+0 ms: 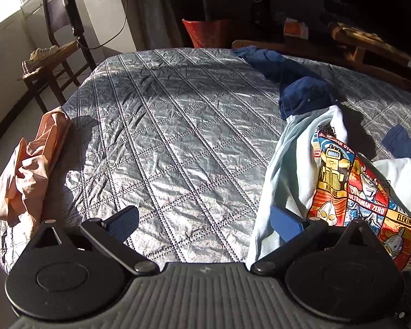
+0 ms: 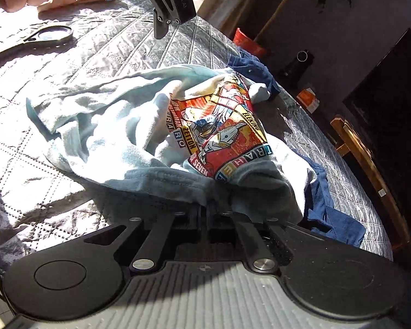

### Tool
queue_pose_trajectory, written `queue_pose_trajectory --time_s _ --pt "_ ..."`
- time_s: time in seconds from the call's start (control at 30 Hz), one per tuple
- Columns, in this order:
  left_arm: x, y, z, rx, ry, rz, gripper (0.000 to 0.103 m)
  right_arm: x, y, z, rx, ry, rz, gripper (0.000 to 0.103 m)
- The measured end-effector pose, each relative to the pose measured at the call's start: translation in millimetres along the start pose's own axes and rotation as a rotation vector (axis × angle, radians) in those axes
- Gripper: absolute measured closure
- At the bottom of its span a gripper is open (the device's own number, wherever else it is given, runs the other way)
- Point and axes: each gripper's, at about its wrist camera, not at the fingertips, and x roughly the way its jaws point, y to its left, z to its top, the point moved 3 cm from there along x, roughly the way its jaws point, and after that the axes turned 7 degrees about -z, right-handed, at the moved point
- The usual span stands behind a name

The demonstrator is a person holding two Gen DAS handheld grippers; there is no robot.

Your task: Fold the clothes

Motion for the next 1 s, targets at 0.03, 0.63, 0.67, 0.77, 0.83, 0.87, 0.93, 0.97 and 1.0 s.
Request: queue_pose_trajectory --time_s 0.03,0.63,0.67,0.77,0.83,0.87,0.93,0.97,1.0 --pt "0 0 0 0.004 0.001 0.000 0.001 -16 1 5 -0.050 -0.026 -0.009 0.100" --pt "2 0 -2 0.009 0.014 -0.009 0.001 -21 -81 -44 0.791 0.256 0.220 0.052" --pt "2 -1 -2 0.012 0.014 -0.012 0.001 -15 -84 -51 0.881 0.261 0.243 0.051" --pt "2 0 -2 0.016 0.015 -0.012 0.001 -1 -71 -64 1.081 0.265 0.305 0.051" --pt "2 -1 -2 0.015 0.016 -0.015 0.001 8 -65 -70 1.208 0.255 0.342 0.049" --pt "2 -1 -2 0.018 0.017 -0.015 0.001 11 -63 -72 1.266 0.244 0.357 0.047" --pt "3 -3 -3 0.024 0.017 -0.017 0.001 15 -64 -70 1.262 0.229 0.305 0.058" --pt "3 -4 -3 0.028 0.018 -0.017 0.001 14 -66 -67 1.222 0.216 0.263 0.085" --pt "3 -5 -4 0.032 0.019 -0.018 0.001 12 -72 -59 1.158 0.184 0.220 0.089"
